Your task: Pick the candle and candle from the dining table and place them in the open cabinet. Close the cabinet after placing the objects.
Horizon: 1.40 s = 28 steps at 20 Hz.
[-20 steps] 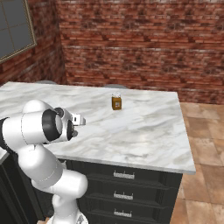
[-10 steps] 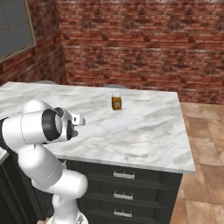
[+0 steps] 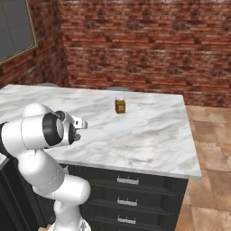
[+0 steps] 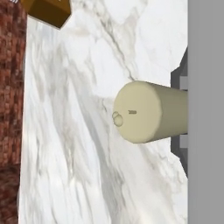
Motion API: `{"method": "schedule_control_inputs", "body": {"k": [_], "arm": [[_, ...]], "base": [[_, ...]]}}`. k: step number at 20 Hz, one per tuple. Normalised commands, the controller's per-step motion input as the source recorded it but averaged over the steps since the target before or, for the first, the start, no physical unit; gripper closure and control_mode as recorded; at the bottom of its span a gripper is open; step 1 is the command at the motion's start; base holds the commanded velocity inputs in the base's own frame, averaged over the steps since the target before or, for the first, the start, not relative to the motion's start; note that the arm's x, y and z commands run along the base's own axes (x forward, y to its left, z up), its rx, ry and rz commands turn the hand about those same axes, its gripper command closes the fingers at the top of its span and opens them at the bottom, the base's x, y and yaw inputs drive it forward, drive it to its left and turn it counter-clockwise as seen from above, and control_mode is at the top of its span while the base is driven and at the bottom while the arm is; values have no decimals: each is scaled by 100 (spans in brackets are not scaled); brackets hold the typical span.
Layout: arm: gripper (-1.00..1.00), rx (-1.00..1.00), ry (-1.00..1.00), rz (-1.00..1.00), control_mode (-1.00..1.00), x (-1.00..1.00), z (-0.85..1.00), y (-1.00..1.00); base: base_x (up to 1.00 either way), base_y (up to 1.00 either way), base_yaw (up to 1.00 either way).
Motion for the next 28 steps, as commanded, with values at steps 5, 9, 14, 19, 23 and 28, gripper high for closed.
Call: {"method": "schedule_control_inputs", "body": {"k": [5, 9, 14, 19, 23, 28], "arm": [[100, 0, 0, 0, -100, 0, 33, 0], [100, 0, 0, 0, -100, -2, 31, -1], [100, 0, 0, 0, -100, -6, 25, -8], [100, 0, 0, 0, -100, -10, 19, -5], [100, 0, 0, 0, -100, -16, 20, -1], [100, 0, 0, 0, -100, -24, 15, -1]], "base": [[0, 0, 0], [0, 0, 0], [0, 0, 0], [0, 0, 0], [0, 0, 0], [0, 0, 0]]}}
